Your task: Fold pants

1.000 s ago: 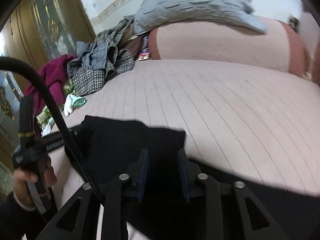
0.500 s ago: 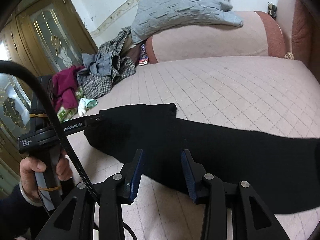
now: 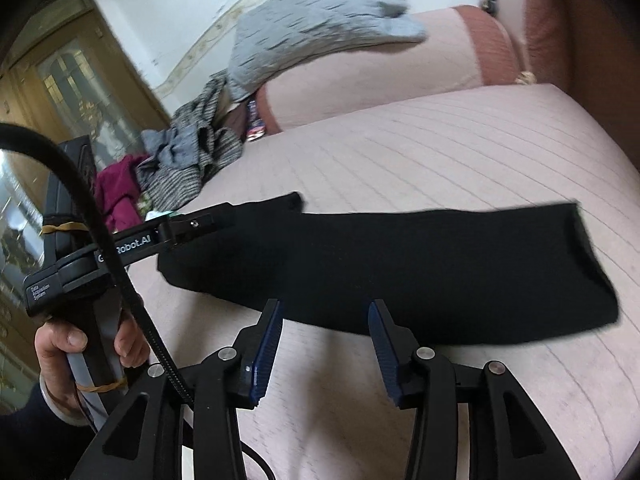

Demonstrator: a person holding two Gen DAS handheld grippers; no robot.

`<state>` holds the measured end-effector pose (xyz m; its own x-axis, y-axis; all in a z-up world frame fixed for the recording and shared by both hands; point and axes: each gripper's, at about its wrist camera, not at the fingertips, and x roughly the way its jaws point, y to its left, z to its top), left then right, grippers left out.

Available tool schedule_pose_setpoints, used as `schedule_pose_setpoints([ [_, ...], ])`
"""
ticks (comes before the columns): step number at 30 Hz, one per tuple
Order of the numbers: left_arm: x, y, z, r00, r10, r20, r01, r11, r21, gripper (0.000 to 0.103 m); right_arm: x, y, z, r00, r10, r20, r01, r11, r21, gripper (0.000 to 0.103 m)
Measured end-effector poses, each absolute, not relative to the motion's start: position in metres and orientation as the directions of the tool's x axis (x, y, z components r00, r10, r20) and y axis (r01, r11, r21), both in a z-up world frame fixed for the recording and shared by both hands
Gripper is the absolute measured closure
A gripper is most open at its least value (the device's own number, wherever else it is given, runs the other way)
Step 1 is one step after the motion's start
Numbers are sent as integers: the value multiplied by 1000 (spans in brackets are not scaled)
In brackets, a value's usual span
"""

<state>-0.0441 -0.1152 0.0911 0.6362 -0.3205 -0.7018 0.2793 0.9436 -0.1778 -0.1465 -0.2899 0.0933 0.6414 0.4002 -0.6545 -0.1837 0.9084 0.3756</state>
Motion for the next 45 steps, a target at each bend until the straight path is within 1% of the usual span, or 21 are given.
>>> schedule_pose_setpoints([
  [9,-27,-172,81,578,-383,-720,372,909,-185,44,-170,-351,86,669,300,-680,-27,924,381,57],
  [17,-4,-220,70,516,-434,-739,468,865,-182,43,-181,-392,73,681,262,-684,77,903,422,56],
  [24,26,-262,60,367,-516,-774,605,764,-223,44,-180,-406,70,702,278,-656,89,879,468,55],
  [29,36,-296,57,237,-572,-785,706,657,-264,44,-173,-404,66,715,283,-639,94,867,489,49],
  [33,40,-326,53,134,-579,-804,792,551,-265,44,-172,-401,64,735,283,-616,82,865,495,42],
  [36,42,-344,49,51,-590,-806,836,467,-289,44,-175,-395,63,751,268,-603,71,875,478,39],
  [41,39,-372,37,-41,-566,-823,880,369,-298,44,-176,-390,60,781,233,-580,81,882,463,37],
  [44,36,-385,27,-32,-544,-839,907,336,-253,44,-172,-388,60,800,214,-560,98,875,474,37],
  [45,37,-388,25,-44,-549,-835,909,324,-261,44,-171,-387,59,802,206,-560,103,877,470,37],
])
